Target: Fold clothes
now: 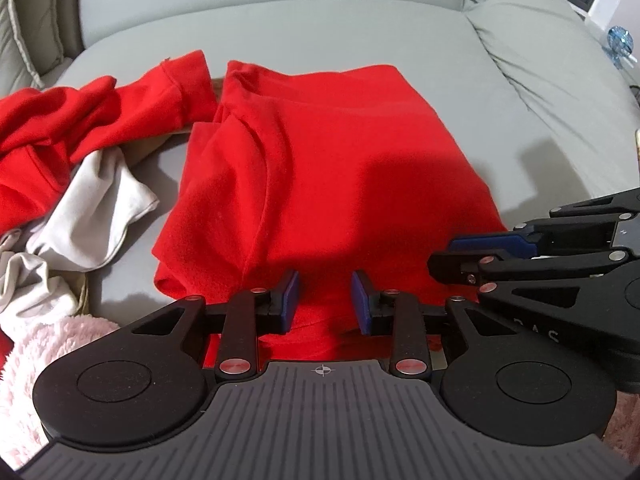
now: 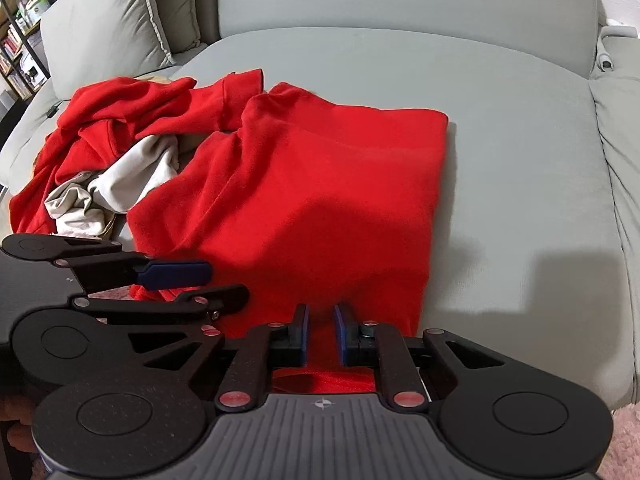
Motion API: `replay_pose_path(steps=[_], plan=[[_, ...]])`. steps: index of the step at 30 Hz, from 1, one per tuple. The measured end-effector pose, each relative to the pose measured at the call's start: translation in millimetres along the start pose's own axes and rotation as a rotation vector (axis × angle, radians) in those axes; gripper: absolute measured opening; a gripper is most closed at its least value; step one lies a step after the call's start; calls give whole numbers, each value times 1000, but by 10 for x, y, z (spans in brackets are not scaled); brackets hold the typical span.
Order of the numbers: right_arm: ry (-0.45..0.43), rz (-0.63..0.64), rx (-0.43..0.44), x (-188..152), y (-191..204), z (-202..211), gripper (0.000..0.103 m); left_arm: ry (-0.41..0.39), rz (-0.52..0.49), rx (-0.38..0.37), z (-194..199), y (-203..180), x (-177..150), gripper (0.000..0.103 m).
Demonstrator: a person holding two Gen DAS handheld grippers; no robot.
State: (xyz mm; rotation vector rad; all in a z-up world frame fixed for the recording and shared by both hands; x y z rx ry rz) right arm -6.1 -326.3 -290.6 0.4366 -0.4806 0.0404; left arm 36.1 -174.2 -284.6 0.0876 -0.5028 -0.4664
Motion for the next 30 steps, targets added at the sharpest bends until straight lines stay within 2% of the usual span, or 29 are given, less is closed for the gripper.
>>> replay_pose_path(steps=[3, 13, 15, 19, 25, 30], plan=[[11, 3, -19, -39, -20, 22, 11, -1, 1, 3, 11, 10, -23, 35], [30, -60, -29, -148, -45, 168, 11, 21, -1, 30, 95, 55, -116, 37], [34, -69, -36, -160, -33, 212, 13, 28, -4, 39, 130, 71, -149, 37], [10, -89, -43, -182, -37, 346, 23, 37, 20, 40, 200, 131, -213, 38], [-43, -117, -26, -153, -73, 473, 25, 3, 79, 22, 297, 216, -204, 38], [-59, -118, -4, -133, -45, 487, 27, 5, 78, 20, 302, 200, -198, 39]])
Point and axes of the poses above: each gripper's, at about its wrist camera, not at the fingertips, and z roughly against the way its jaws point, y to its left, x to its top, the point moved 8 cm from there along -z, roughly the way its jaws point, and after that the axes turned 14 degrees about x, right-handed, at the moved point
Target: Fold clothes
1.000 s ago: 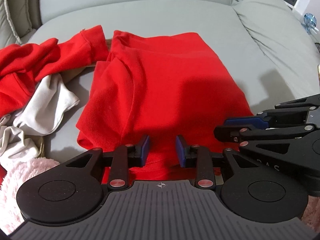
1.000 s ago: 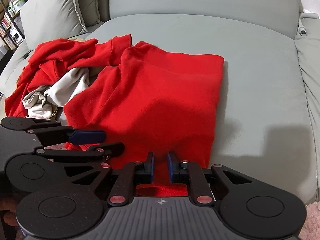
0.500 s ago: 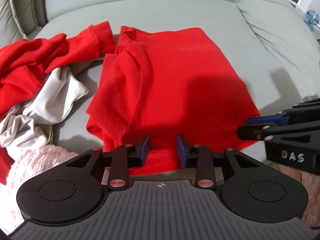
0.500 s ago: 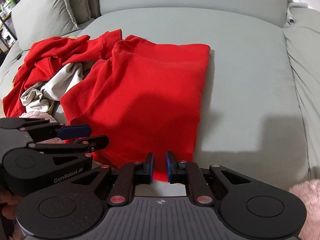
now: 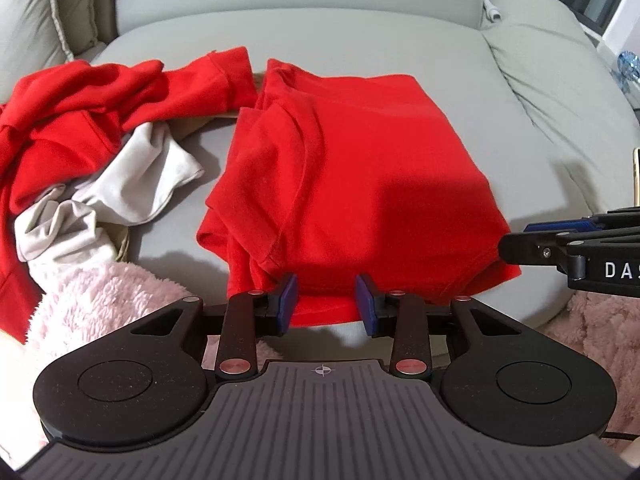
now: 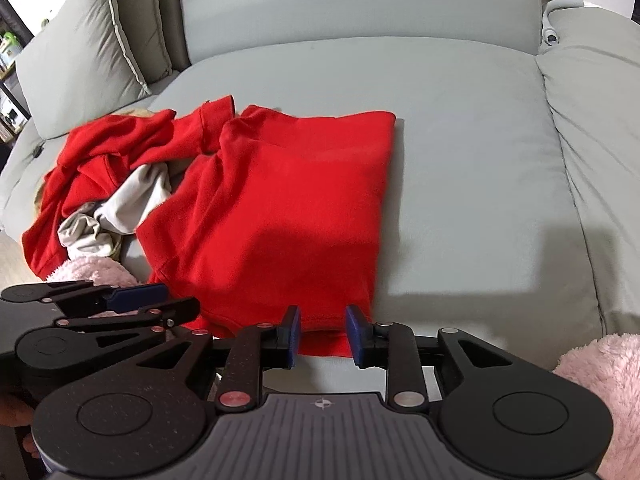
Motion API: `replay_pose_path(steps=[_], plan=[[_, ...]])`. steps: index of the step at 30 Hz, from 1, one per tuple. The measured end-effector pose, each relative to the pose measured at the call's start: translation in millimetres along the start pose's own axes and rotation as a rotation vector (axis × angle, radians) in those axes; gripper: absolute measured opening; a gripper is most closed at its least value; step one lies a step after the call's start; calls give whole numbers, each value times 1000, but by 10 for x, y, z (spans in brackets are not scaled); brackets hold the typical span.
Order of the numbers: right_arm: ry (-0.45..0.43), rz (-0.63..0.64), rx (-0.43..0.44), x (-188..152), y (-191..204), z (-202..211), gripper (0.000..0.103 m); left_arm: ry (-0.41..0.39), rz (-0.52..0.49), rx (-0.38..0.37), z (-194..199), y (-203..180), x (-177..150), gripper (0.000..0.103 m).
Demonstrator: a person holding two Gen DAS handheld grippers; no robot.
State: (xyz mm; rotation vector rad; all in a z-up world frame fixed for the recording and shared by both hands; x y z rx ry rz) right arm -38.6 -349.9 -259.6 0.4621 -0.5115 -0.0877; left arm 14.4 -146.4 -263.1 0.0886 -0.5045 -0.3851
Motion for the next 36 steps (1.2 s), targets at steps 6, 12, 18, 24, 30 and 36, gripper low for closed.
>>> replay_pose_path(steps=[6, 12, 18, 24, 30, 36], plan=[[8, 2, 10, -15, 15, -27, 27, 9, 4, -9, -24, -7, -5, 39], [23, -4, 3, -53, -3, -75, 27, 20, 18, -14, -70, 3, -11, 39], [24, -8, -2, -72, -14, -81, 27, 37, 20, -16, -111, -6, -18, 39], [17, -6, -8, -75, -20, -65, 27, 81, 11, -2, -196, -17, -44, 41], [-47, 16, -9, 47, -23, -25, 21, 87, 16, -6, -210, -8, -50, 41], [47, 75, -38, -64, -64, -358, 17, 94, 17, -5, -223, -8, -51, 42]])
Point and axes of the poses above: each gripper's, at about its wrist camera, not at the fingertips, and z roughly against the way its jaws point, y to its left, x to its top, the point moved 8 cm from there along -z, roughly the way its jaws point, and after that the axes turned 14 degrees about x, right-handed, at the moved point
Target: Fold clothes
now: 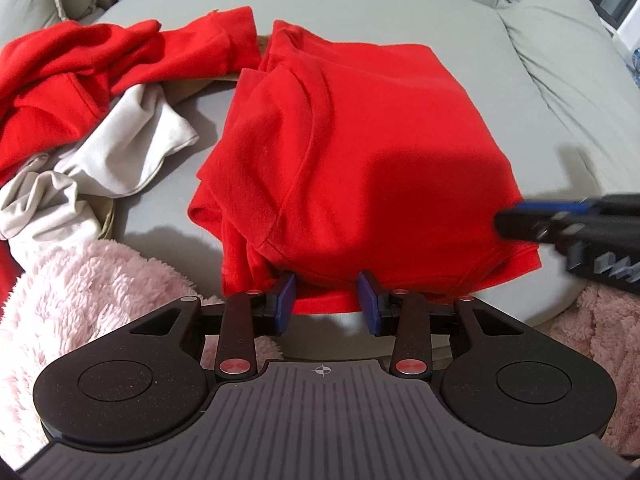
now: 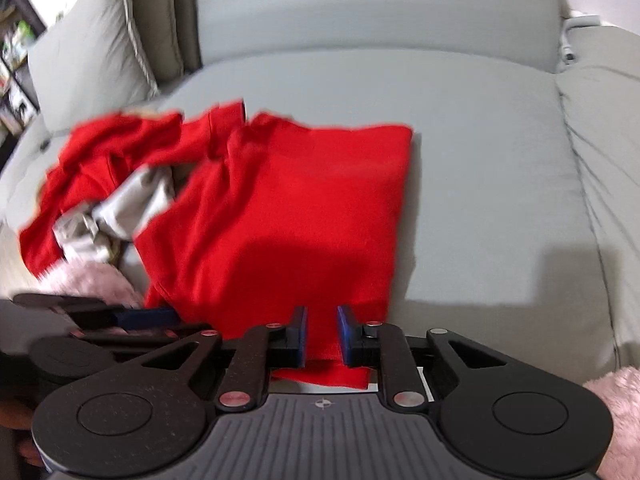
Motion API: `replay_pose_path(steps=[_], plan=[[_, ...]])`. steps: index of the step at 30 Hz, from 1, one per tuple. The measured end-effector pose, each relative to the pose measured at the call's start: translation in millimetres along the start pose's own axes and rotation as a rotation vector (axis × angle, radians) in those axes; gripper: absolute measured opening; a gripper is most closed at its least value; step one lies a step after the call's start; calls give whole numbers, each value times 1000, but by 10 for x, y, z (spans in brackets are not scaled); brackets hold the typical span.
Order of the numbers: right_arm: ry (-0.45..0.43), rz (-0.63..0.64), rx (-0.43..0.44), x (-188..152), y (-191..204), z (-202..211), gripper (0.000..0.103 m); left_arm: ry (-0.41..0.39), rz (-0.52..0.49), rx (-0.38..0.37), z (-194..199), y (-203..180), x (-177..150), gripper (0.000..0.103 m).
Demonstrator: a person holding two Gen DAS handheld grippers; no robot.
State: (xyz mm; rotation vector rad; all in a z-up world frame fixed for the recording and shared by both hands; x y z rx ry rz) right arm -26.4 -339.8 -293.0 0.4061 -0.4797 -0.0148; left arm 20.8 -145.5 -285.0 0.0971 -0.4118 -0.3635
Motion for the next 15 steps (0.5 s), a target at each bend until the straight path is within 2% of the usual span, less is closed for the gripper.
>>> replay_pose_path(steps=[4, 9, 10, 12, 14, 15], plan=[[22, 23, -13, -48, 66, 35, 17, 1, 1, -1, -1, 8, -1, 42], [4, -59, 35, -76, 52, 282, 21, -25, -8, 7, 57, 0, 17, 41], [-6, -66, 37, -74, 35, 334, 23, -59, -10, 10, 121, 2, 37, 41], [-29, -75, 41, -68, 1, 435, 25, -129, -4, 11, 250, 20, 89, 49], [-43, -77, 41, -67, -24, 501, 30, -214, 12, 20, 415, 57, 171, 51], [-50, -78, 37, -66, -48, 530, 30, -225, 12, 31, 442, 68, 191, 51]])
Point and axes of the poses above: each gripper's, at about its wrist camera, not at the fingertips, and z roughly against the way its jaws point, y to its left, x to its top, the point moved 8 cm from there along -z, roughly the way its jaws point, and after that the axes turned 14 degrees about x, right-handed, at the moved point
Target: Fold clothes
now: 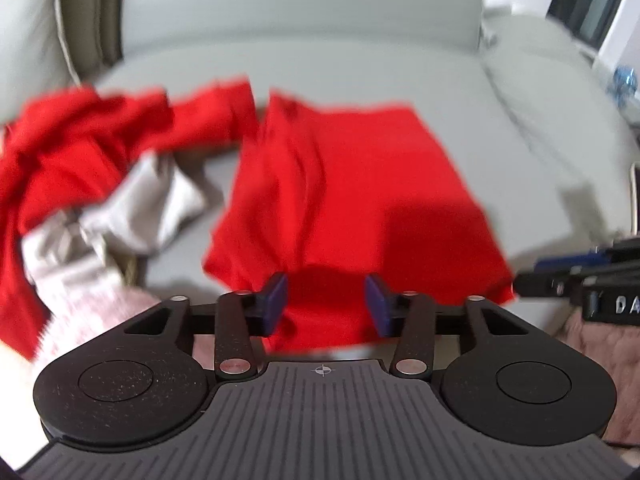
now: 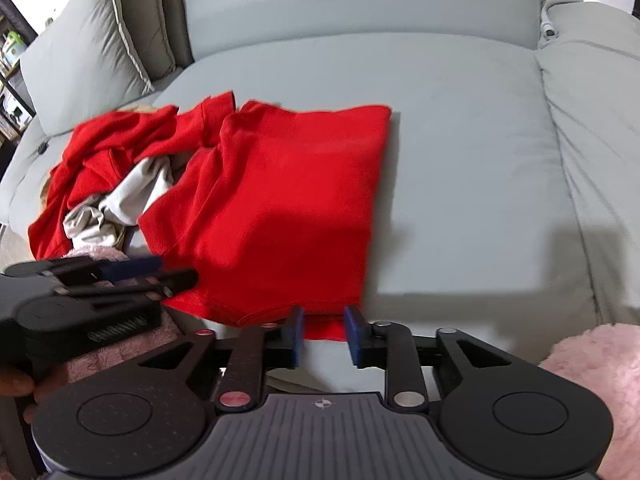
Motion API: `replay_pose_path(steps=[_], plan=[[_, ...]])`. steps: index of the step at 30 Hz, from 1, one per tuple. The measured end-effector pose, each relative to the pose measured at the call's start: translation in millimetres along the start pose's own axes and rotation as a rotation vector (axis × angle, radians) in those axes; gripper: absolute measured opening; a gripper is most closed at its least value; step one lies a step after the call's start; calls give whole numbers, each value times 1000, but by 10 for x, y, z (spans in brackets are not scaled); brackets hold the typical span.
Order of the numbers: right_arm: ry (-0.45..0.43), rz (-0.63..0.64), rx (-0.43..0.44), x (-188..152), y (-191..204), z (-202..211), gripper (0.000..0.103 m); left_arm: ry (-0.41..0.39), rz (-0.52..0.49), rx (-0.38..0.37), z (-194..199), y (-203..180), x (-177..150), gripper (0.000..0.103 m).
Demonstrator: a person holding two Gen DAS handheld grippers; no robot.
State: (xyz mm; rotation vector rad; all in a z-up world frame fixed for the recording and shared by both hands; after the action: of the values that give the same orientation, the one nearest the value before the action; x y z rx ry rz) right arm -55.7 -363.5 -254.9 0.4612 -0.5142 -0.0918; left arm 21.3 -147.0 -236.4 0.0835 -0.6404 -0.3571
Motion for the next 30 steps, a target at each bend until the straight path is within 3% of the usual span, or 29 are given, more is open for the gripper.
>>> replay_pose_path(steps=[7, 15, 19, 23, 30], plan=[[-17, -23, -8, 71, -63, 0, 32, 50, -20, 65, -69, 50, 65, 51], [-26, -36, 2, 163, -99, -43, 36, 69, 0, 45, -73, 113, 135, 54], [-34, -43, 16, 227, -120, -66, 44, 65, 11, 33, -70, 147, 213, 56], [-60, -67, 36, 304, -177, -49, 53, 61, 72, 7, -100, 337, 351, 63], [-86, -153, 111, 419, -330, -103, 67, 118, 131, -68, -323, 560, 510, 66]])
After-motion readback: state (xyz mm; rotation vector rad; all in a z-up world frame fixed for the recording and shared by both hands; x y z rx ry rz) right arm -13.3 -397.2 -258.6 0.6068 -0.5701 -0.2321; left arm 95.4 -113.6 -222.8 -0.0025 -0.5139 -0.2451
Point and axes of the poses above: each gripper's, at about its wrist camera, not at the fingertips, and z roughly against the way its jaws point, y to its left, x to its top, the point moved 8 cm from there along -z, roughly the way its jaws point, and after that the axes turned 14 degrees about x, right-handed, at the moved point
